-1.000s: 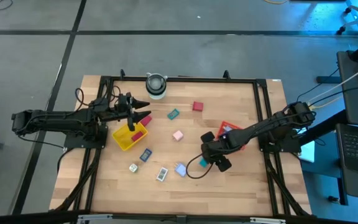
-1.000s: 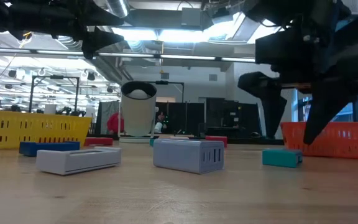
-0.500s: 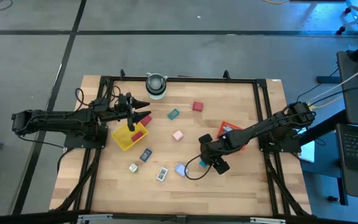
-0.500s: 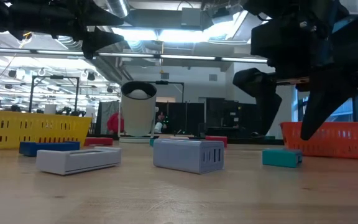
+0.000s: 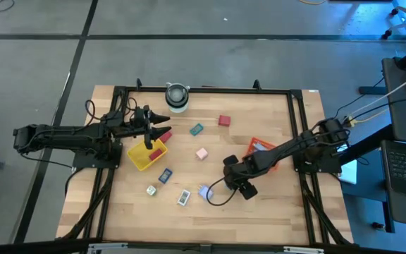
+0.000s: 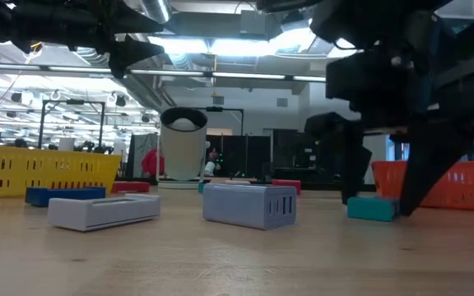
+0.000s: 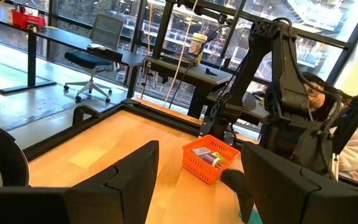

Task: Pick & Place Office items
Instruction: Put the bottom blue digital timer into the yellow basket

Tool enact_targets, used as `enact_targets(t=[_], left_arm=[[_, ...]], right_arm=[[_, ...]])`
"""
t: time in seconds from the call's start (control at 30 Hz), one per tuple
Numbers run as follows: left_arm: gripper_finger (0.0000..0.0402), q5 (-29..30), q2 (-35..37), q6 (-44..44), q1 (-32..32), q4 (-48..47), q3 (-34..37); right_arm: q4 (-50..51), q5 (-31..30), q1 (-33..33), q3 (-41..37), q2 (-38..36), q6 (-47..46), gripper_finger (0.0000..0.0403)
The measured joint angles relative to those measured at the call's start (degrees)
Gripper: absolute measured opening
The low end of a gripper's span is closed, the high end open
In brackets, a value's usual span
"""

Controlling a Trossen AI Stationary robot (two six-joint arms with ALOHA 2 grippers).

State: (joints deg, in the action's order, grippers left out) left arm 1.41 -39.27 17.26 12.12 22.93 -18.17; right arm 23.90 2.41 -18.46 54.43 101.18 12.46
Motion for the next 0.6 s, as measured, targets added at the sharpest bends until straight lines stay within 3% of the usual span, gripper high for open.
enact_targets(t=[0.23,0.5,0.6], left_arm=[[0.0226,0.00,-0.02,0.00,-0.02,-0.10,0.00],[0.0226,0.00,-0.01,0.00,-0.01,-0.17,0.00],[0.0226,0.01,-0.02,0.00,0.00,-0.16,0.00]], right_arm=[[-0.04,0.38,0.00,0.07,0.69,-0.01,0.0262],[0.35,0.58,-0.02,0.07,0.71,0.21,0.0160],[0.77,0.49,0.13,0.11,0.69,0.42,0.0152]])
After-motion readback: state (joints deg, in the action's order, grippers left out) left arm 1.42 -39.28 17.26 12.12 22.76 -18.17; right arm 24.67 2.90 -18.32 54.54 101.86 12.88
